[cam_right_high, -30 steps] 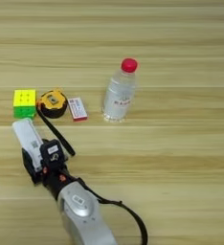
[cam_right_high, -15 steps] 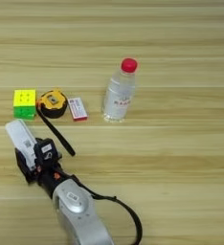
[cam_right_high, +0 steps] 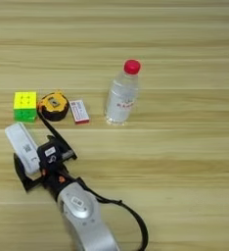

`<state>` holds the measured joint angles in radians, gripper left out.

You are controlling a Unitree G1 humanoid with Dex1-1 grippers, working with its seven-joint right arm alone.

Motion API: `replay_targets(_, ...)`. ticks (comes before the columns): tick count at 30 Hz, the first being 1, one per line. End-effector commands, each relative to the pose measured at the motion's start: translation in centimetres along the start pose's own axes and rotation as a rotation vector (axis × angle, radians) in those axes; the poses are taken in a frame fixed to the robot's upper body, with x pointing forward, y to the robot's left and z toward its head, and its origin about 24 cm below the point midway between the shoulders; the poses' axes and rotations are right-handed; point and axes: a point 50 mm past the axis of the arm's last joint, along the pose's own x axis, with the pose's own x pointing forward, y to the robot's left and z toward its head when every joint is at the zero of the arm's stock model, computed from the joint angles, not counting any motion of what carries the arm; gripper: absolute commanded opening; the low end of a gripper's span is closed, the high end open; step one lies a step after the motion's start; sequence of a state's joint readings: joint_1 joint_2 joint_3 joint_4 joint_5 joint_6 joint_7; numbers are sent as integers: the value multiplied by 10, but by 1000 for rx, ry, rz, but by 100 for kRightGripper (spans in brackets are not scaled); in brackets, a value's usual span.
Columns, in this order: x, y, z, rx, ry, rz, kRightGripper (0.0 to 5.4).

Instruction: Move the objects on the table

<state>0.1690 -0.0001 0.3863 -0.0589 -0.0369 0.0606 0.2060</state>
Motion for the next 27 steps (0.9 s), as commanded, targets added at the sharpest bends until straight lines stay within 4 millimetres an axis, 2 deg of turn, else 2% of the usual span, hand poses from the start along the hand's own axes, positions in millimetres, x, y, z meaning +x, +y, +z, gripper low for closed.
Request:
replay_targets(1, 10, -20, 49, -93, -188, -36, 537)
replay_targets(10, 16, -44, 75, -164, -234, -57, 537)
replay_targets(18, 38, -44, 84, -154, -231, 21, 537)
replay_targets(27, 51, -40, 87, -142, -229, 95, 537)
